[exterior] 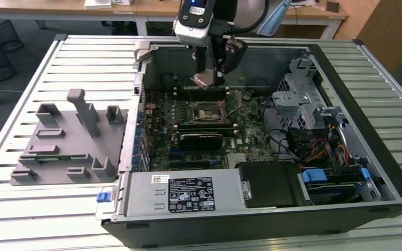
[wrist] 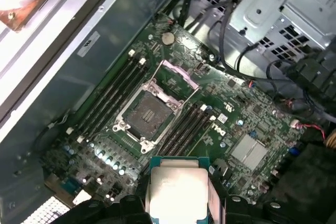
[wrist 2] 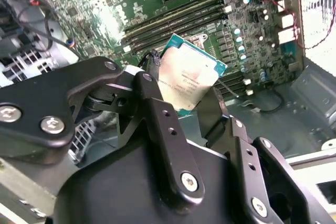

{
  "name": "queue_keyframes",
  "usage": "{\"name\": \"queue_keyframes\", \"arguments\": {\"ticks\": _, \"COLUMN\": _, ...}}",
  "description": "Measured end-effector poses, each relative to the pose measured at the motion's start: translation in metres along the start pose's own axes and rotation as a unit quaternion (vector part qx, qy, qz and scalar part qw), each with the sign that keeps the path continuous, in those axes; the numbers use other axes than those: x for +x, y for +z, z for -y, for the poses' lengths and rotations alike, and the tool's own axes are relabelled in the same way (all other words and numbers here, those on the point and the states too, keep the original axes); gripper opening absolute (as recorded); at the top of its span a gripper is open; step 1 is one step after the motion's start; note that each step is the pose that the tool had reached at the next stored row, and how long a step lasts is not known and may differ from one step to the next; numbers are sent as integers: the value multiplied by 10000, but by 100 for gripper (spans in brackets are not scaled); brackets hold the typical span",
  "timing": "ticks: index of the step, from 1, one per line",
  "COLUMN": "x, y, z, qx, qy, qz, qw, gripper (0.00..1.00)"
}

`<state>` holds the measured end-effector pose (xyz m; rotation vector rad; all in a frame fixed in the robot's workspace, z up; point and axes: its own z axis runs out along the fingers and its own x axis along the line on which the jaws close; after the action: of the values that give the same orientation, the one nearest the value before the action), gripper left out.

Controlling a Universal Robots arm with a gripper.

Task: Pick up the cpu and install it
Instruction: 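Place the cpu into insertion slot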

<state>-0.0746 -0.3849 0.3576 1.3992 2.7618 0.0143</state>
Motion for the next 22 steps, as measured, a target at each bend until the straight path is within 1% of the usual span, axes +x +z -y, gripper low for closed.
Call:
{"name": "queue_keyframes", "arguments": {"ticks": 3, "x": 1, "y": 13, "z": 0, "qx": 10, "qy": 266, "qz": 8, "qw": 9996, "gripper": 53}}
{"name": "queue_keyframes", "arguments": {"ticks": 5, "x": 1, "y": 22, "z": 1, "qx": 17, "qy": 451, "qz": 13, "qw": 9990, "gripper": 53}}
{"name": "queue_keyframes", "arguments": {"ticks": 8, "x": 1, "y": 36, "z": 1, "qx": 26, "qy": 722, "qz": 21, "qw": 9974, "gripper": 53}}
{"name": "queue_keyframes", "arguments": {"ticks": 10, "x": 2, "y": 45, "z": 1, "qx": 33, "qy": 901, "qz": 26, "qw": 9959, "gripper": 53}}
{"name": "queue_keyframes", "arguments": {"ticks": 13, "x": 2, "y": 65, "z": 2, "qx": 43, "qy": 1175, "qz": 34, "qw": 9931, "gripper": 53}}
{"name": "queue_keyframes", "arguments": {"ticks": 16, "x": 3, "y": 85, "z": 2, "qx": 53, "qy": 1433, "qz": 42, "qw": 9896, "gripper": 53}}
{"name": "queue_keyframes", "arguments": {"ticks": 22, "x": 7, "y": 126, "z": 2, "qx": 67, "qy": 1832, "qz": 53, "qw": 9830, "gripper": 53}}
